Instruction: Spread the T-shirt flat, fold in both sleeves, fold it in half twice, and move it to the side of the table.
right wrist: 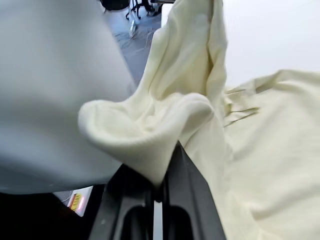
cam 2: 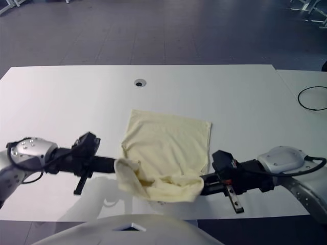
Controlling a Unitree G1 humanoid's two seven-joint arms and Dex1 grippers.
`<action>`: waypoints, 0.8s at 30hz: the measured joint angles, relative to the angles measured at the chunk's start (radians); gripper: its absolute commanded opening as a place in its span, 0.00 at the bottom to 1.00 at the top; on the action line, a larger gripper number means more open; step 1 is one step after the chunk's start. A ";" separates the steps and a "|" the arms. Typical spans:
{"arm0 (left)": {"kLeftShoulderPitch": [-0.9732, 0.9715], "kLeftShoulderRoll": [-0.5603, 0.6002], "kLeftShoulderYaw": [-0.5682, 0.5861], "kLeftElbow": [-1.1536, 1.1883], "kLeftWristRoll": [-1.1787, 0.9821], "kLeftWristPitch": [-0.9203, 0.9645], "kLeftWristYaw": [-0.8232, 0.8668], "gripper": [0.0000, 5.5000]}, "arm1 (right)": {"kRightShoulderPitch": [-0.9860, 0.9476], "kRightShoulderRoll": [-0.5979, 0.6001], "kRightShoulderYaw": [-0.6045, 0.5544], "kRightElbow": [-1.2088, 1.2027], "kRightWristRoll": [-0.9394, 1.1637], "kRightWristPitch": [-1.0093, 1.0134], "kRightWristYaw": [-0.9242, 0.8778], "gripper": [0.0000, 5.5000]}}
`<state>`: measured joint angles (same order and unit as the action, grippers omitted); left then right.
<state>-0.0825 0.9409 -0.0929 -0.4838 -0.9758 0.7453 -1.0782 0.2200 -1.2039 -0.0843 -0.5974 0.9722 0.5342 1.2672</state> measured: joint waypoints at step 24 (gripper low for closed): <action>-0.600 -0.324 -0.125 0.781 0.259 0.092 -0.179 0.00 | -0.704 0.320 0.295 0.707 -0.302 0.110 0.256 0.00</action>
<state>-0.6827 0.6165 -0.2182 0.2976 -0.7168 0.8370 -1.2577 -0.4844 -0.8836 0.2111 0.1095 0.6705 0.6440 1.5236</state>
